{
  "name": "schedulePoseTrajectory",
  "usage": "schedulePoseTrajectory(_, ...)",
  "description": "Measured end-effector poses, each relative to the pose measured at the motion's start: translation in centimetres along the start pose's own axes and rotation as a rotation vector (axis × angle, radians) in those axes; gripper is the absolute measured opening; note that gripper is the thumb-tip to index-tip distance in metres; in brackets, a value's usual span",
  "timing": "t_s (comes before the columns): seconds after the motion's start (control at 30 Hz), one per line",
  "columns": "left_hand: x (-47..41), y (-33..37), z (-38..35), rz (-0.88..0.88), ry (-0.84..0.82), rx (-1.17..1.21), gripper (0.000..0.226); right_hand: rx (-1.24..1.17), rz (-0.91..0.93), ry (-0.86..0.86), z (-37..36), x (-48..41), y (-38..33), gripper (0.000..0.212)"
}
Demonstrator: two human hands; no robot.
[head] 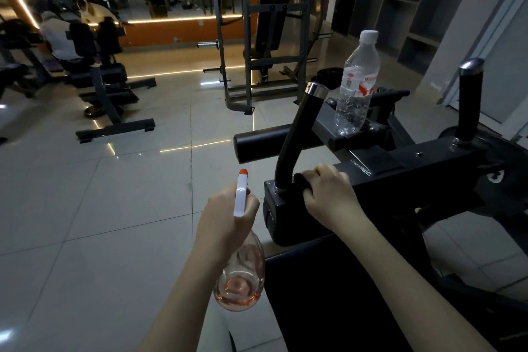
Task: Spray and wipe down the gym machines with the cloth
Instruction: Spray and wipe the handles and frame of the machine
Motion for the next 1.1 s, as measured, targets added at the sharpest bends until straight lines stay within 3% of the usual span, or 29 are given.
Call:
schedulePoseTrajectory(0.2, 1.0, 4.0, -0.5, -0.129, -0.069, 0.084, 0.016, -0.286, -0.265, 0.369, 2.4, 1.5, 7.0, 0.040)
schedulePoseTrajectory(0.37, 0.7, 8.4, -2.3, -0.207, -0.167, 0.178, 0.023, -0.166, -0.462, 0.651, 6.1, 3.1, 14.3, 0.043)
schedulePoseTrajectory(0.47, 0.0, 11.2, -4.1, -0.249, -0.232, 0.281, 0.022, -0.185, -0.578, 0.560, 4.0, 2.7, 18.4, 0.036)
schedulePoseTrajectory(0.67, -2.2, 15.1, -8.3, -0.302, -0.323, 0.311, 0.023, -0.093, -0.488, 0.322, 1.3, 1.1, 20.9, 0.046)
schedulePoseTrajectory(0.93, -5.5, 19.1, -12.0, -0.295, -0.362, 0.332, 0.030, -0.143, -0.540, 0.462, 2.9, 1.2, 26.5, 0.036)
schedulePoseTrajectory(1.1, -6.8, 20.0, -14.4, -0.229, -0.454, 0.431, 0.028, -0.369, -0.645, 0.601, 2.2, 2.2, 27.9, 0.043)
Point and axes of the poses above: each hand's wrist, its own x-axis away from the middle knuckle, its own z-axis out of the back of the hand, y = z × x, the point moved 9 cm from there along -x, towards the middle knuckle, and after that the axes turned 3 degrees about z, right-handed, at the moved point
